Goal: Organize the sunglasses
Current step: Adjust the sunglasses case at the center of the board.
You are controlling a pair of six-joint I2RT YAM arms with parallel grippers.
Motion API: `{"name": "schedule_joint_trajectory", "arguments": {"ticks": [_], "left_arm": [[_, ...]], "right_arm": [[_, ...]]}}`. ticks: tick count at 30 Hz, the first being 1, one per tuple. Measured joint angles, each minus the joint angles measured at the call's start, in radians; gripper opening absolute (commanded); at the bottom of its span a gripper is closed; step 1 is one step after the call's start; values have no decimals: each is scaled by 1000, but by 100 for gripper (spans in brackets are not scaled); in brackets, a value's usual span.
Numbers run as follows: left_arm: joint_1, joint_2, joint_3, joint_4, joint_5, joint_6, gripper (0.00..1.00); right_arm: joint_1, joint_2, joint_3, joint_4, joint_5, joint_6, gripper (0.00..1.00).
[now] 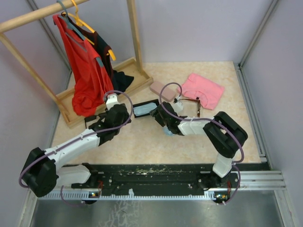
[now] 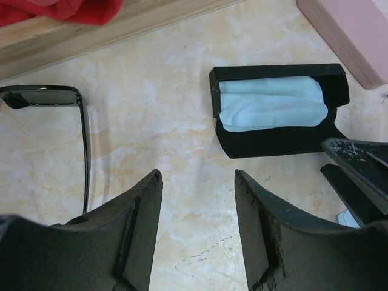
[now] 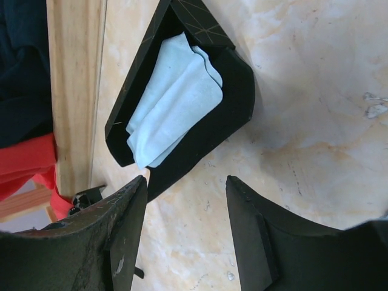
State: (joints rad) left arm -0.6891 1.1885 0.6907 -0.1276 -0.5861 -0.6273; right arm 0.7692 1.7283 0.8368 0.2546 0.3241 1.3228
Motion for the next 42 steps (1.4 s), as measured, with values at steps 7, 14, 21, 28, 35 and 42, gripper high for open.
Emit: {"name": "schedule_joint_trajectory", "arguments": {"ticks": [7, 14, 21, 28, 35, 42], "left_arm": [[0, -18, -15, -23, 0, -3, 57], [0, -39, -28, -39, 0, -4, 57], [0, -73, -28, -48, 0, -4, 58], [0, -83, -28, -65, 3, -5, 58], [0, -100, -28, -82, 11, -5, 58], [0, -100, -28, -105, 26, -5, 58]], "right_arm": [[0, 93, 68, 10, -20, 39, 54], [0, 161, 109, 19, -39, 58, 38], [0, 164, 111, 16, -40, 52, 20], [-29, 150, 99, 8, -87, 4, 10], [-86, 128, 101, -44, -226, -104, 5], [-138, 124, 171, -202, -417, -326, 5]]}}
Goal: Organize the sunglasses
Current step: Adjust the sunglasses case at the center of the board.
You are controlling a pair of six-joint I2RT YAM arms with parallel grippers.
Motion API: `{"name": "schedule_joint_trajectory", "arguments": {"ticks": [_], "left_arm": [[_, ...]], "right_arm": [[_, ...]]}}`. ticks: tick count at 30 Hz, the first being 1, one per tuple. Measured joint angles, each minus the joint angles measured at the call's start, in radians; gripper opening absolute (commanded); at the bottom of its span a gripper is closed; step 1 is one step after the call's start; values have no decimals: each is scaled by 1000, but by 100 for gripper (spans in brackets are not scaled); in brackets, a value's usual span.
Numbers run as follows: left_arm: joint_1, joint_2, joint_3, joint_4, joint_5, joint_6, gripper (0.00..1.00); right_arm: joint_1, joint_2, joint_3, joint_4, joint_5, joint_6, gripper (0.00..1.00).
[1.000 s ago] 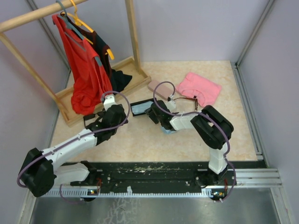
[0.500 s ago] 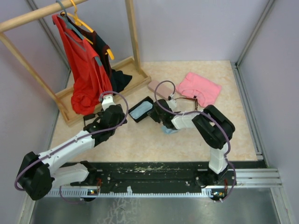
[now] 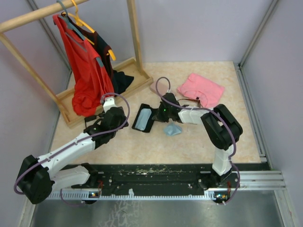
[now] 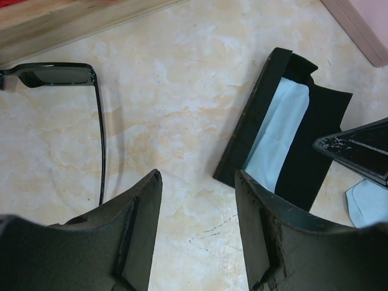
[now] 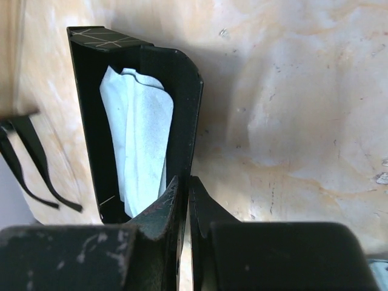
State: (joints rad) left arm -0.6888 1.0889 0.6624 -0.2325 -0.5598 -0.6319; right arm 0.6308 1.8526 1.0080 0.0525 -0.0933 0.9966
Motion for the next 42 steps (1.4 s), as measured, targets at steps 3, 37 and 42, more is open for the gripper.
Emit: {"name": "schedule_joint_trajectory", "arguments": {"ticks": [3, 37, 42], "left_arm": [[0, 0, 0, -8, 11, 0, 58], [0, 4, 0, -31, 101, 5, 59], [0, -17, -5, -27, 112, 5, 59]], "right_arm": [[-12, -1, 37, -86, -53, -114, 6], [-147, -380, 72, -532, 376, -648, 46], [-232, -394, 42, -566, 416, -674, 43]]}}
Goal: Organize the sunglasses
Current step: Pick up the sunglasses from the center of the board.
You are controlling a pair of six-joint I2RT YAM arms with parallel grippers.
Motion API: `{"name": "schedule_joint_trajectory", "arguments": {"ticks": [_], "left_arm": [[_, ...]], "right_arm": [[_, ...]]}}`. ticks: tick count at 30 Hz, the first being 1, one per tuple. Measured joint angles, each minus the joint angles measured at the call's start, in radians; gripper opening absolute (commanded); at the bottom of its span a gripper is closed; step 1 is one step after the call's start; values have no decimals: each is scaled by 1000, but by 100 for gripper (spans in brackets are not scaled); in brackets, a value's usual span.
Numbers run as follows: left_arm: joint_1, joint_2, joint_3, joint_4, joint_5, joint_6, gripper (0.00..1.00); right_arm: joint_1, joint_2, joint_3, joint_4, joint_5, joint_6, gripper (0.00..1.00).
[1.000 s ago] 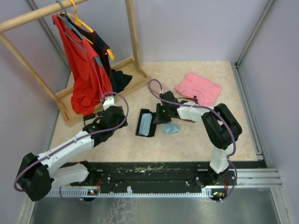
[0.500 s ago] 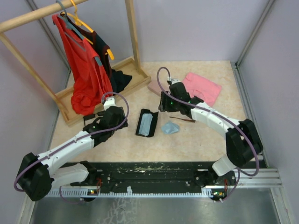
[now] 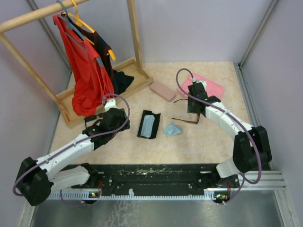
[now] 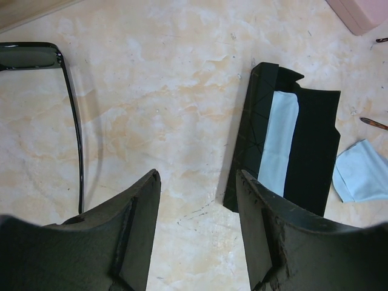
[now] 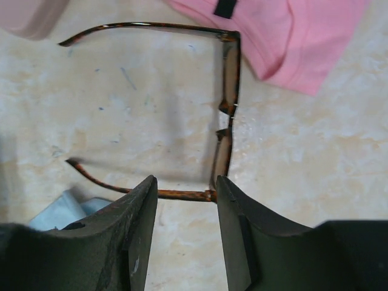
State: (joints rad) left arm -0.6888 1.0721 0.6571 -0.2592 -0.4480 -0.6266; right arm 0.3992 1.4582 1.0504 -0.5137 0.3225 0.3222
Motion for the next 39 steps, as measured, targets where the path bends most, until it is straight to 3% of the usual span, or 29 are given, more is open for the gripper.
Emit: {"name": "schedule_joint_trajectory", "arguments": {"ticks": [11, 19, 32, 39], "left_arm": [[0, -41, -66, 57, 26, 6, 60], [0, -57, -127, 111, 29, 25, 60], [-12, -80, -161, 169, 7, 57, 62], [-14, -80, -161, 171, 7, 60, 62]], "right_arm": [[-147, -3, -36, -9, -60, -72, 32], [-178, 55, -29, -11, -121, -111, 31], [-173, 90, 63, -37, -179, -151, 39], [-42, 94, 159, -129, -262, -362, 50]]}}
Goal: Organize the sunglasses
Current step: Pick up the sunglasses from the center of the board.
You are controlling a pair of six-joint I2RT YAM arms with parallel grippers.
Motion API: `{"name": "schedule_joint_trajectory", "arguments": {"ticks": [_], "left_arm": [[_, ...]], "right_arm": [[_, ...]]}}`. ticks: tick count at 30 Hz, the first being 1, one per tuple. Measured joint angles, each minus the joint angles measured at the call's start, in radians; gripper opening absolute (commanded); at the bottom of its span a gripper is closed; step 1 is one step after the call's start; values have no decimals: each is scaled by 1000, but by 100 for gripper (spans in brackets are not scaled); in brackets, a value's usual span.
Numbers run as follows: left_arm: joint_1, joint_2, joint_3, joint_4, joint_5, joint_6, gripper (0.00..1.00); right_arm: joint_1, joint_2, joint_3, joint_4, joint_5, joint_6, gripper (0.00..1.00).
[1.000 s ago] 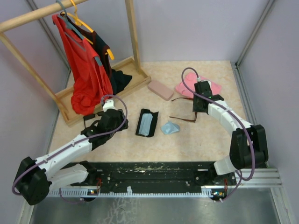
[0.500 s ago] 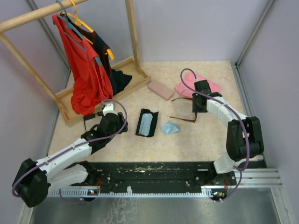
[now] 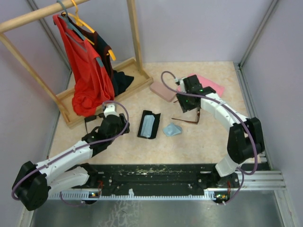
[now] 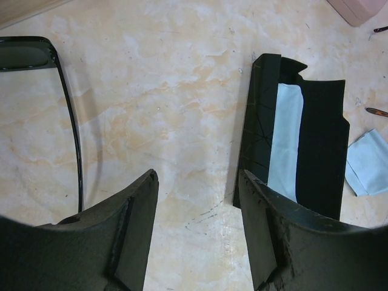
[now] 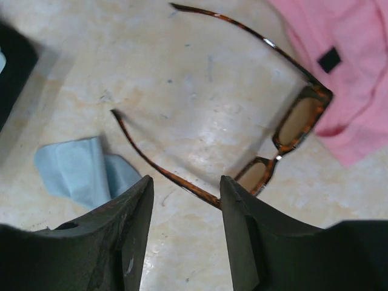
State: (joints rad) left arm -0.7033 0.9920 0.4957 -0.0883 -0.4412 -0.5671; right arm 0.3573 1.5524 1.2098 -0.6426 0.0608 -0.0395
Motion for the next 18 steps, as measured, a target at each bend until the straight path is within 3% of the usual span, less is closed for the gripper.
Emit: {"name": "schedule_joint_trajectory", "arguments": {"ticks": [5, 18], "left_arm": [[-2, 3, 0, 0, 5, 0, 61], [-2, 31, 0, 0, 15, 0, 61]], "right_arm": [[104, 89, 39, -67, -25, -113, 55], [111, 186, 42, -98, -66, -240, 54]]}}
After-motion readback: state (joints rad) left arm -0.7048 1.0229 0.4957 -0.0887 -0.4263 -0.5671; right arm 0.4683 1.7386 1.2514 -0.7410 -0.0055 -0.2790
